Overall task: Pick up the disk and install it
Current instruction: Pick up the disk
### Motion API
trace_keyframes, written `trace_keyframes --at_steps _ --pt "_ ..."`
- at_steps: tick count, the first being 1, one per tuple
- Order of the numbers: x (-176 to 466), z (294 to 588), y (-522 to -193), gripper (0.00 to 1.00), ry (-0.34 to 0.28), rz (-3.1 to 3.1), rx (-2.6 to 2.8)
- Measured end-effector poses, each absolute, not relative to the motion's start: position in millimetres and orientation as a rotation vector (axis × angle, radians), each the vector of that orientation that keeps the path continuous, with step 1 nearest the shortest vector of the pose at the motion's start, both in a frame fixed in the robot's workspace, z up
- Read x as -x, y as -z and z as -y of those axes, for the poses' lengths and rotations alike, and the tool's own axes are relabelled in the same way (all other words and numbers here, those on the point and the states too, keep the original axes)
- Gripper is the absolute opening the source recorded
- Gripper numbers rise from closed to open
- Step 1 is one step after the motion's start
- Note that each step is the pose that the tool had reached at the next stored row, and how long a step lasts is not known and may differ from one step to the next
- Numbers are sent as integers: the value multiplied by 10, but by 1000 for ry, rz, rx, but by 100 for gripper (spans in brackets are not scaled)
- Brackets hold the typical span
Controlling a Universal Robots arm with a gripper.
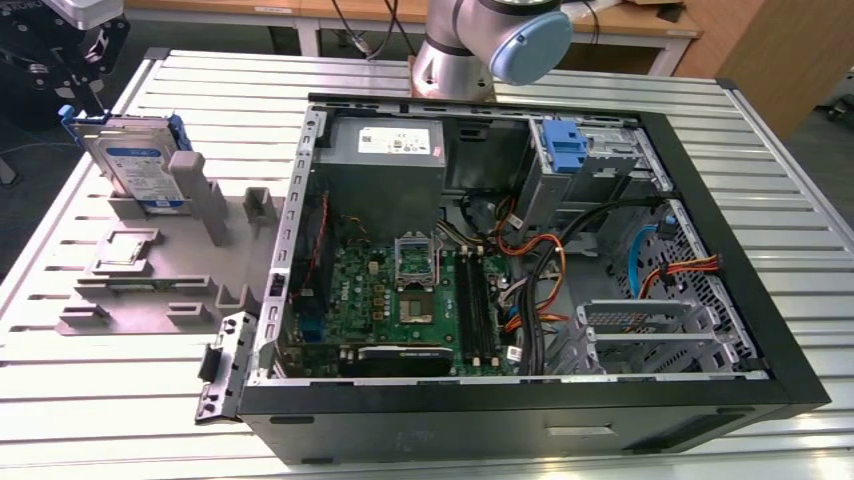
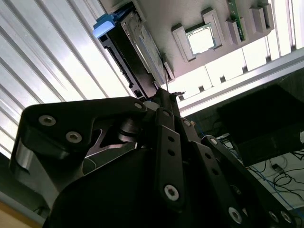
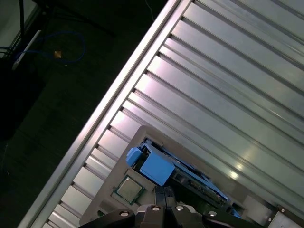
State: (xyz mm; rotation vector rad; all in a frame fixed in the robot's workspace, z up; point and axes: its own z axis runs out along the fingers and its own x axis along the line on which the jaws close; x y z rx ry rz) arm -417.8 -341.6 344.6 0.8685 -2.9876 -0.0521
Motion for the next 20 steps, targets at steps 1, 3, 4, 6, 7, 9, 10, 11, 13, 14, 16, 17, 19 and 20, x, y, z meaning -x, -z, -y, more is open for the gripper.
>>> trace_keyframes --at_steps 1,3,4,6,7,9,10,11,13,14,16,17,19,20 --pt "4178 3416 -3447 10 52 2988 -869" --pt "4178 3416 -3446 10 52 2988 -869" --pt "4178 3416 -3447 10 52 2988 -869" --pt "4178 3416 -3446 10 52 2988 -869" --pt "4178 3416 -3447 10 52 2988 -869" --pt "4178 3416 -3447 10 52 2987 -869" --pt "4178 3416 -3447 10 52 2985 -877" --pt "4178 3416 -3446 10 52 2981 -890" --pt "4177 3417 -3439 10 51 2964 -943" --pt "4178 3417 -3434 10 50 2955 -970" --pt "4178 3416 -3422 10 49 2937 -1023" --pt "4178 3416 -3414 10 49 2929 -1047" --pt "4181 3416 -3407 10 44 2930 -1066" --pt "4182 3416 -3406 10 44 2933 -1071"
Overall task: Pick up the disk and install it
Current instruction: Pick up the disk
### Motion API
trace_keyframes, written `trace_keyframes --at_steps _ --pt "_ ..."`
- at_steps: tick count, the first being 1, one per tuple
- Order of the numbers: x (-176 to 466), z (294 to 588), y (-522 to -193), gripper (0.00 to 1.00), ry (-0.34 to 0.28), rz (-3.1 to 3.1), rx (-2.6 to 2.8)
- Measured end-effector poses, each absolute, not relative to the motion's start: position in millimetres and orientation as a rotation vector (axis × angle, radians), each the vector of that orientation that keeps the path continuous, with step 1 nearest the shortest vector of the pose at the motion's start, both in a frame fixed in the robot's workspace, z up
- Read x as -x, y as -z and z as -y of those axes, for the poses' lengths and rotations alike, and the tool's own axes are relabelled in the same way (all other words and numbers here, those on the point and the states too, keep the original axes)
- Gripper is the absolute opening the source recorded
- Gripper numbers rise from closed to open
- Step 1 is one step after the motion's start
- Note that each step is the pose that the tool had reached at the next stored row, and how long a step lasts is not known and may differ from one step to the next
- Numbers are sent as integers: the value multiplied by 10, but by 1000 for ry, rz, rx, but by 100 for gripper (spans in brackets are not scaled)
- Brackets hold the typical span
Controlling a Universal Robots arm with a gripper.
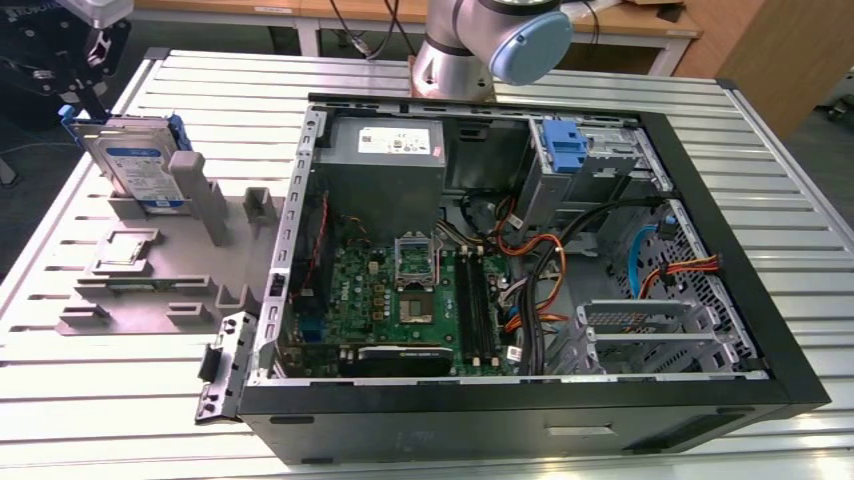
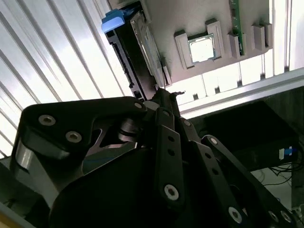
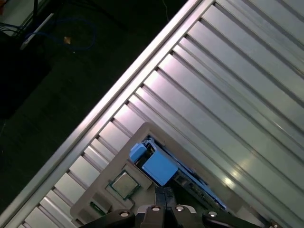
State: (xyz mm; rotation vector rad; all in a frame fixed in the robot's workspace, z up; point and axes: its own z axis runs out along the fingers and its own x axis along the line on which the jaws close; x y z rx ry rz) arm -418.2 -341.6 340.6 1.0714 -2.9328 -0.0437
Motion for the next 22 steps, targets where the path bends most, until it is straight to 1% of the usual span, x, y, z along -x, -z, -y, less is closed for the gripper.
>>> trace_keyframes --at_steps 22 --pt "4182 3417 -3405 10 48 2740 -1500"
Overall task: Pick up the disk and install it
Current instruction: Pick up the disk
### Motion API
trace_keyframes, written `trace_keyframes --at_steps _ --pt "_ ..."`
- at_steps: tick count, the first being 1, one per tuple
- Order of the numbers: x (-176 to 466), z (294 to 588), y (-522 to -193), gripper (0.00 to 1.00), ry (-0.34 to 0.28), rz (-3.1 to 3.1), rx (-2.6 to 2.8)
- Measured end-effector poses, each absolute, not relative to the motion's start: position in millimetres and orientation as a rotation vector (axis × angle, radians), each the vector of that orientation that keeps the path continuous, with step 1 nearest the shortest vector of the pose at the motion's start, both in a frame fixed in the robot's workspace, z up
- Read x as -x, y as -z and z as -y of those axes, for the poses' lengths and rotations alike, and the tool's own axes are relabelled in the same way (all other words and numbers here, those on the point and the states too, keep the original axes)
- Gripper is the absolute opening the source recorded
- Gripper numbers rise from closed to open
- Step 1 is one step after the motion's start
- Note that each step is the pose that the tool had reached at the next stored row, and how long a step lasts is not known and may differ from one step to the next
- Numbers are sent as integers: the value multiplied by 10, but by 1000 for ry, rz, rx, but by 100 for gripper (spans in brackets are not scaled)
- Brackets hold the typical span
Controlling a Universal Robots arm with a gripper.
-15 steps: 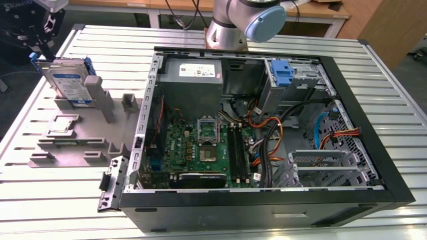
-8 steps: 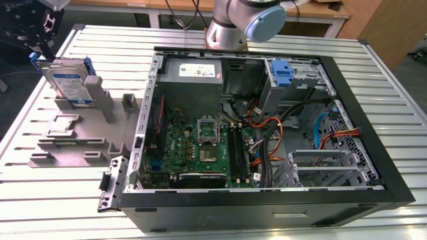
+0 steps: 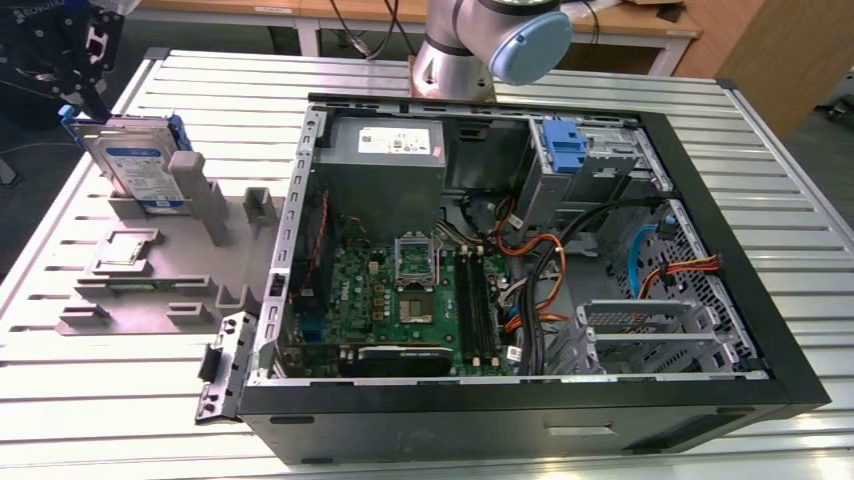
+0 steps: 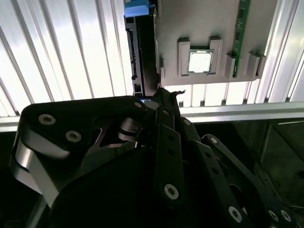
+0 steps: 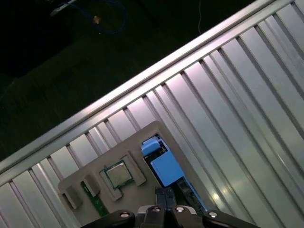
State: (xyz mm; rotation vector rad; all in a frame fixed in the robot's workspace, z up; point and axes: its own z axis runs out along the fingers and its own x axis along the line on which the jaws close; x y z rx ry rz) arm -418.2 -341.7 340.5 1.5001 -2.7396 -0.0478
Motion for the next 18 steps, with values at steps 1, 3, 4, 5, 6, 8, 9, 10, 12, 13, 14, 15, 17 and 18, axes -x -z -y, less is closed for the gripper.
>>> trace_keyframes --at_steps 1,3,4,5,6,8,9,10,12,13,14,15,17,18 --pt "4182 3417 -3405 10 47 2726 -1524" --pt "4182 3416 -3404 10 47 2697 -1574" --pt "4182 3417 -3404 10 47 2683 -1598" --pt "4182 3416 -3404 10 46 2668 -1622" --pt "4182 3416 -3403 10 46 2654 -1645" --pt "4182 3416 -3402 10 46 2622 -1694" --pt "4182 3416 -3401 10 45 2606 -1717" --pt "4182 3416 -3400 10 45 2590 -1741" --pt "4182 3416 -3397 10 45 2561 -1783" --pt "4184 3416 -3395 10 45 2552 -1796" --pt "4192 3416 -3393 10 46 2548 -1803" --pt "4214 3414 -3390 10 46 2546 -1805" --pt "4270 3405 -3386 10 46 2545 -1806" --pt "4286 3400 -3384 10 46 2544 -1807"
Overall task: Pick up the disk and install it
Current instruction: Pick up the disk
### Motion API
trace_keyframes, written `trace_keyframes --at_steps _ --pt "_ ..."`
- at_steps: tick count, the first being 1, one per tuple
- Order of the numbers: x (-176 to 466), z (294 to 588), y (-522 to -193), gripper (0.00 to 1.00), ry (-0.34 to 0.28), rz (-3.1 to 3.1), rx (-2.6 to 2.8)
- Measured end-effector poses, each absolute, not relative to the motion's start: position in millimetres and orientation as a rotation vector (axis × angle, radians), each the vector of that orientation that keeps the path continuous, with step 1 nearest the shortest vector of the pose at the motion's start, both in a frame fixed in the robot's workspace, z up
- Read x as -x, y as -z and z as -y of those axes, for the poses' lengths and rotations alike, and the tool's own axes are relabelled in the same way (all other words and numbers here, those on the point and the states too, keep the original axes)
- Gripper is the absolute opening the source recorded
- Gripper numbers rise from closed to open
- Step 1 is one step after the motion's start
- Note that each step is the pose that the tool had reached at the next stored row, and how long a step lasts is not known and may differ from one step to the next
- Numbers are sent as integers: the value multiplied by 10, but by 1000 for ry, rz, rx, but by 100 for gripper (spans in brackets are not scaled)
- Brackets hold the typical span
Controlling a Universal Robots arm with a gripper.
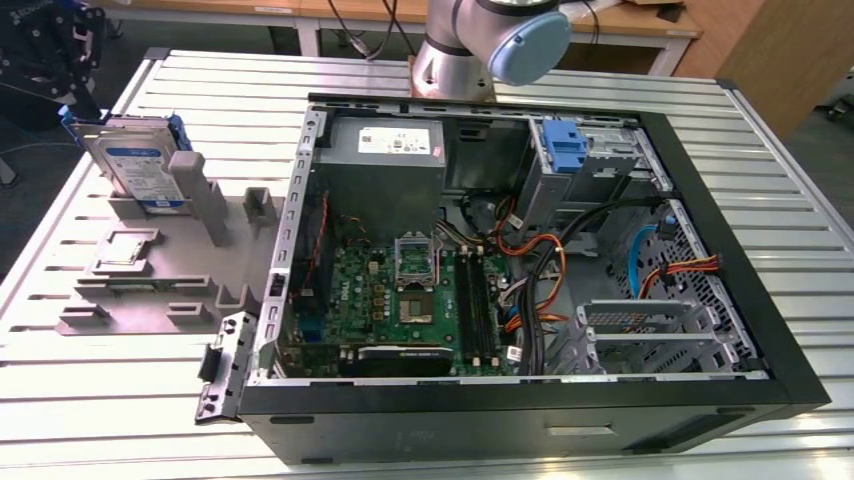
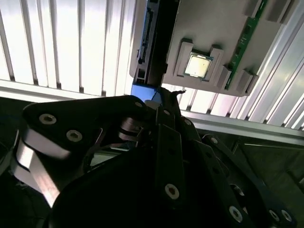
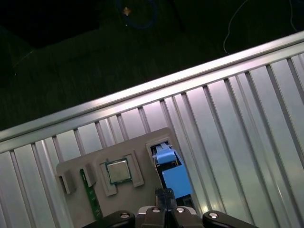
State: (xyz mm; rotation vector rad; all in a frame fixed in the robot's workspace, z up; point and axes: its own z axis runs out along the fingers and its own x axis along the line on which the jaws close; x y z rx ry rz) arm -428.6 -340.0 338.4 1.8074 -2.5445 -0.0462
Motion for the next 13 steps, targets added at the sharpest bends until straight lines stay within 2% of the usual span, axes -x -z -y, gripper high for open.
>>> trace_keyframes --at_steps 13 --pt "4291 3390 -3381 10 44 2372 -2025"
